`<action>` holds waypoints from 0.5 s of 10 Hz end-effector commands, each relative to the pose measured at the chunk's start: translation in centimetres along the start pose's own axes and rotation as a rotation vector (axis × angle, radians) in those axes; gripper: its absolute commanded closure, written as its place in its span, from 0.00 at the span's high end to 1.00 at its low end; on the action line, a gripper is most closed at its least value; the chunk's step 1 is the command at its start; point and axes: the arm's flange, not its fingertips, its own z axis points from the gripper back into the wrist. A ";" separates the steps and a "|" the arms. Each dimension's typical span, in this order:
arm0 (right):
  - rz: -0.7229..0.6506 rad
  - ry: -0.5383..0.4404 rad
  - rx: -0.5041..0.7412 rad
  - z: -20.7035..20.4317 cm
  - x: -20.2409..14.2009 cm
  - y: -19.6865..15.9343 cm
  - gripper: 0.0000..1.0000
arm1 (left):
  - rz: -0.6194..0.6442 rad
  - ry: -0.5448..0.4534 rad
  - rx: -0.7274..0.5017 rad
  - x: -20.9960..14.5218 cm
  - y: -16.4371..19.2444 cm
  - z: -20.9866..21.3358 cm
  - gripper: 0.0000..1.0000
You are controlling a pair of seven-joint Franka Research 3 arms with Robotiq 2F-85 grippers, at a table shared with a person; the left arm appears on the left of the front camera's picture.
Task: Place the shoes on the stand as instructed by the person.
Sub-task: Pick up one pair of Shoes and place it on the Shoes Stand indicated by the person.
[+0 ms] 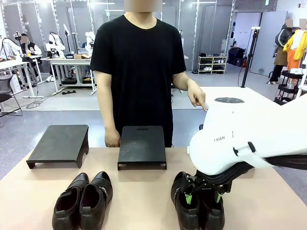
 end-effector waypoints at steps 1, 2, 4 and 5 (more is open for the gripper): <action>-0.029 -0.020 -0.028 -1.0 0.8 1.4 1.00 | -0.020 -0.009 -0.018 0.3 0.0 0.2 1.00; -0.030 -0.012 -0.040 -1.5 1.0 1.6 1.00 | -0.020 -0.009 -0.018 0.3 0.0 0.2 1.00; -0.026 -0.001 -0.056 -2.2 1.2 2.0 0.69 | -0.020 -0.009 -0.018 0.3 0.0 0.2 1.00; -0.020 0.004 -0.069 -2.7 1.1 2.1 0.40 | -0.020 -0.009 -0.018 0.3 0.0 0.2 1.00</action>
